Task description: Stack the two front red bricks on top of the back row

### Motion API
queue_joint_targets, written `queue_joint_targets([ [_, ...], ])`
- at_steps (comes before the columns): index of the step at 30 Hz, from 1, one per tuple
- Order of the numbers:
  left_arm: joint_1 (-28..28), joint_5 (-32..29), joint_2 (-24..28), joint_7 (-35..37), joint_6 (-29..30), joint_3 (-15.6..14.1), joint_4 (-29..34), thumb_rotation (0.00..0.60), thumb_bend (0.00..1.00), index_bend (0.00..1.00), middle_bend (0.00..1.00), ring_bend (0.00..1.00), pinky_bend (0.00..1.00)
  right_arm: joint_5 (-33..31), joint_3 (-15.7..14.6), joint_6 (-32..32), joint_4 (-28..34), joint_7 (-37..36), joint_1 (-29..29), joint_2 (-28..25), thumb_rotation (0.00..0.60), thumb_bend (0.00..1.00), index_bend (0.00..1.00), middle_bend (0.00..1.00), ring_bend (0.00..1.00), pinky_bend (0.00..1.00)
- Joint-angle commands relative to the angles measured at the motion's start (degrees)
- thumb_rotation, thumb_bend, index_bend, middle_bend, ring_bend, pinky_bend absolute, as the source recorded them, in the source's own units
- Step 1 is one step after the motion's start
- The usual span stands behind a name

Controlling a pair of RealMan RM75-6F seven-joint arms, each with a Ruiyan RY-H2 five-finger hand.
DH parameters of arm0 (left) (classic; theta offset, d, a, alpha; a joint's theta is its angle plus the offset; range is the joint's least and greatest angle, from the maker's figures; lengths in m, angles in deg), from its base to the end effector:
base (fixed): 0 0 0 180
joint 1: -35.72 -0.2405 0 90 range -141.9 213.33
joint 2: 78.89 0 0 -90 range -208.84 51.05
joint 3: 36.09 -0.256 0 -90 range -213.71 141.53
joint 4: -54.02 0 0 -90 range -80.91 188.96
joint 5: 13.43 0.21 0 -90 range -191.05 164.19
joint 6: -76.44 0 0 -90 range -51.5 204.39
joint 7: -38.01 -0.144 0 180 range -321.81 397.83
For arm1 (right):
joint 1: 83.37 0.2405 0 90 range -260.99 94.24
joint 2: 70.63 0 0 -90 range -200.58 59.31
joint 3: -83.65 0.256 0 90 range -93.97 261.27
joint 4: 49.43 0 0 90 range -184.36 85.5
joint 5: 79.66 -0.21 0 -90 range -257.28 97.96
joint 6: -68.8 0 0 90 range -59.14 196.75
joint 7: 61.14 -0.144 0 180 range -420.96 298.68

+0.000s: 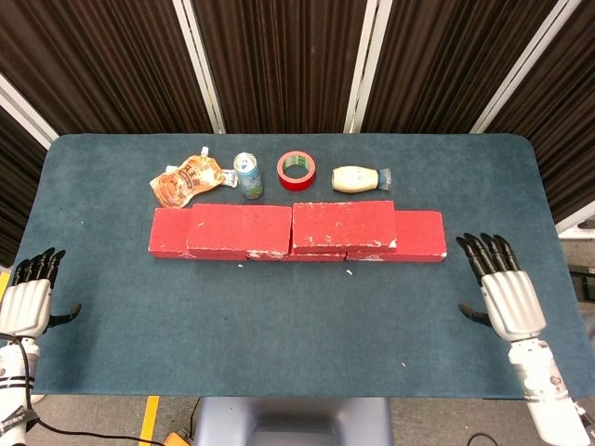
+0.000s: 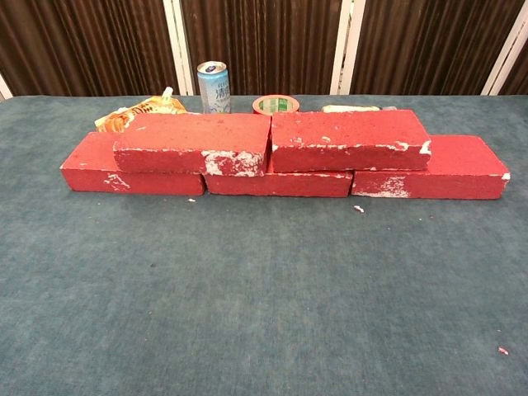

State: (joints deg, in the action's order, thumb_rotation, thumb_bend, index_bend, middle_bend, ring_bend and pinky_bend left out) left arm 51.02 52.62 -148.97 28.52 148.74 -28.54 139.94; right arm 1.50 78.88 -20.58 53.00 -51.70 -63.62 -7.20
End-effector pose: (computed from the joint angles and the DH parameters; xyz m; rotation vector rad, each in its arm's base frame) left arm -0.3332 0.2540 0.1360 -1.3113 -0.9599 -0.6942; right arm -0.2470 -0.2207 0.1453 1.5055 -0.8171 0.9926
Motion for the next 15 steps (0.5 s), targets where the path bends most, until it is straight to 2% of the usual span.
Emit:
queue_joint_targets([
  [1,-0.8,1.5,0.1,1.1,0.9,-0.7,-0.2,0.600,0.24,0.00,0.00,0.00,0.00,5.1,-2.1,-2.6,-8.9,-3.1,-4.6,6.1,0.600,0.00,0.18,0.17,0.04,0.00],
  [9,-3.0,5.0,0.7,1.7,4.2,-2.4,1.2,0.600,0.24,0.00,0.00,0.00,0.00,6.1,-1.5,-0.1,-15.2,-4.5,-6.4,9.3,0.600,0.00,0.19,0.17,0.04,0.00],
  [15,-3.7,7.6,-1.1,4.6,8.4,-0.9,1.0,0.600,0.24,0.00,0.00,0.00,0.00,6.3,-0.4,1.9,-15.3,-3.8,-6.8,9.6,0.600,0.00,0.19,0.17,0.04,0.00],
])
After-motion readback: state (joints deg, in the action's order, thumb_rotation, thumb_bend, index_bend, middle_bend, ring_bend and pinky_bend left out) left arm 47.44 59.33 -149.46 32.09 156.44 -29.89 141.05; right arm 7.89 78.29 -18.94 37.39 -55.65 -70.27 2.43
